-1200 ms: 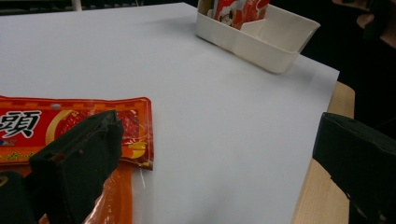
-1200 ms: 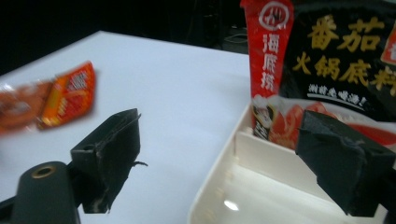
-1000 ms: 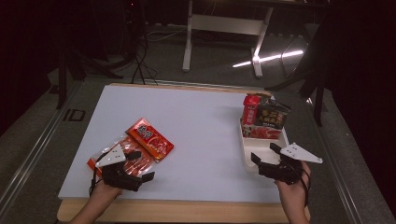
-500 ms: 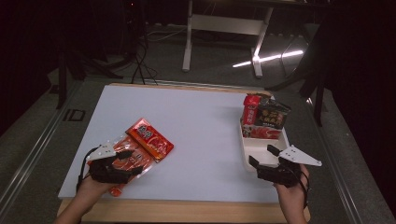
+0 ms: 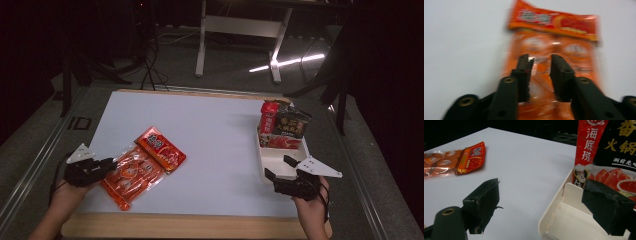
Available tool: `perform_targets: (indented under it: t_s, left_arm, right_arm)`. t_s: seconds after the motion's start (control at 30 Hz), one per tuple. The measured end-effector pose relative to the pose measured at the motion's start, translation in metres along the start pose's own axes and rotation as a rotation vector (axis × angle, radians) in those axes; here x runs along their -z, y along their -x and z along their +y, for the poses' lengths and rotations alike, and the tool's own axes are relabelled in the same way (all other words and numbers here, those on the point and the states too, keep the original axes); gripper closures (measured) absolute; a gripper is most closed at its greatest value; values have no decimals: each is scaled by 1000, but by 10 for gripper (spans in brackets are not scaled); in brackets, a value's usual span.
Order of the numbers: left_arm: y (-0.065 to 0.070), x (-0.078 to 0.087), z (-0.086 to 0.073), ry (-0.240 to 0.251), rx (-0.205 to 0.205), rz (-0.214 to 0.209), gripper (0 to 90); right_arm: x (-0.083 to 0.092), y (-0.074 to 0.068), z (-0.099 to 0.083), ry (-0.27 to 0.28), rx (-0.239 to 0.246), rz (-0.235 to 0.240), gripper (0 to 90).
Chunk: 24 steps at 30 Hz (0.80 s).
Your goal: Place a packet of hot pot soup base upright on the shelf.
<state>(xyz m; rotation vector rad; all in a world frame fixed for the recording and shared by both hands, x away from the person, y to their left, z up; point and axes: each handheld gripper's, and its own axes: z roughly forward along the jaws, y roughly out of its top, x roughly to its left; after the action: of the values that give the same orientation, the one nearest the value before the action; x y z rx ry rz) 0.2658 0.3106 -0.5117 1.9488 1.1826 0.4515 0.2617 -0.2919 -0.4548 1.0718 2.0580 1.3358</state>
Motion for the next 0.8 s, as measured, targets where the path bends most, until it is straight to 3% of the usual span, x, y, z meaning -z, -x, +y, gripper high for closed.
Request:
perform_targets:
  t_s: [0.07,0.1,0.17,0.23,0.3,0.4,0.53,0.8]
  left_arm:
    - [-9,2,-2,-10,15,34,737]
    - [-17,4,-4,-23,19,64,802]
    - [-21,5,-5,-31,17,70,871]
    - [-29,5,-7,-65,-3,105,892]
    - [-34,4,-9,-76,-3,110,899]
    - [-39,0,-13,-105,14,98,899]
    - [-38,-10,-20,-150,1,73,899]
    - [-35,-15,-20,-163,13,42,900]
  right_arm:
    - [0,0,0,0,-2,1,145]
    - [-1,1,-1,-3,-10,3,145]
    - [-2,1,-2,-8,-12,7,145]
    - [-2,0,-1,-8,-6,10,145]
    - [-2,0,-1,-8,-8,16,145]
    - [-3,0,-1,-9,-3,19,145]
    - [-2,0,-1,-6,-7,20,146]
    - [-3,0,-1,-12,-8,25,147]
